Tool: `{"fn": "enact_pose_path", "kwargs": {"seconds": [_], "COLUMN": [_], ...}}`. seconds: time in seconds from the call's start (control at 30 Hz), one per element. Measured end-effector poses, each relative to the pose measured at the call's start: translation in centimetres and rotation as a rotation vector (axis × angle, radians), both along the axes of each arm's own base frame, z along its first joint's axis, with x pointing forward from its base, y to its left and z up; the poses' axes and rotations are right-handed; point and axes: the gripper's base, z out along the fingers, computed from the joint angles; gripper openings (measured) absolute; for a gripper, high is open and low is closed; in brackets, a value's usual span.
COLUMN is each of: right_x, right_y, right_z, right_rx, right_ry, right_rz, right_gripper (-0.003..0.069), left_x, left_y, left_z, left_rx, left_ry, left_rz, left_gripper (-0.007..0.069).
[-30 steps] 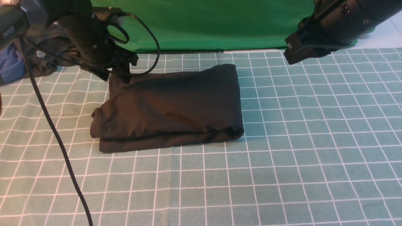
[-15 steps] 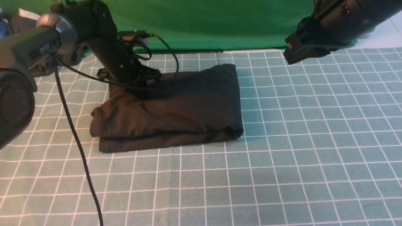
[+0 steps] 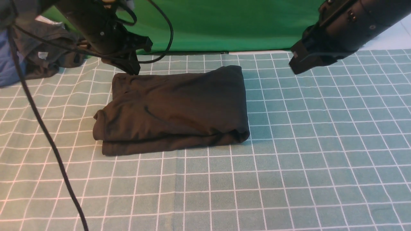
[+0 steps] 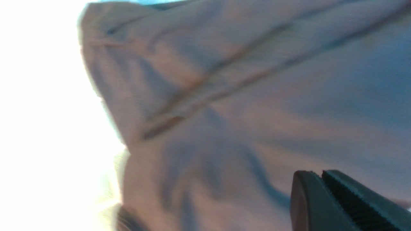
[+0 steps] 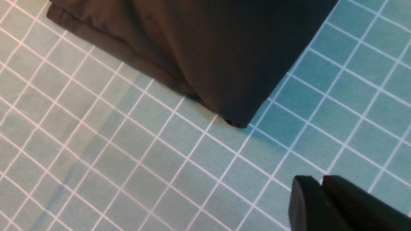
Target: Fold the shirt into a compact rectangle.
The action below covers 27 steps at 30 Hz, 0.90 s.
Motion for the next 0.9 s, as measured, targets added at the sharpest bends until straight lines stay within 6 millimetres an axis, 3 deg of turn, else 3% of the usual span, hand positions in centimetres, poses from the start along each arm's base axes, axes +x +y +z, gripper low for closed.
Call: {"fn": "enact_pose_path", "kwargs": {"seconds": [0.1,0.37,0.5,0.77,0.9], "right_x": [1.1,5.2,6.8,8.3,8.5], "right_y": [1.8,5.3,7.0,8.5,8.3], "right_z": [-2.0,-6.8,-10.1,-16.2,-17.9], "right_rx": [-0.008,0.007,0.006,-0.039,-0.090], "right_ry": [0.001,-0.002,0.043,0.132,0.155], "right_rz": [0.031,0.030,0.033,0.031,0.034], "right_gripper": [0.0057,0.0057,0.0047,0.0018,0.0018], "left_x": [-1.6,-4.3,-5.5,-5.9,-5.9], "left_y": [-0.4,-0.2,0.0,0.3,0.5], "left_z": [-0.7,-7.8,-10.1,-10.9,-11.0], "left_rx": [-0.041,-0.056,-0.042,-0.006,0.000], "left_ry": [0.042,0.161,0.192,0.179,0.187], "left_rz": [-0.020,0.039,0.045,0.047,0.056], "left_gripper": [0.0006,0.0006,0.0007,0.0007,0.0007]}}
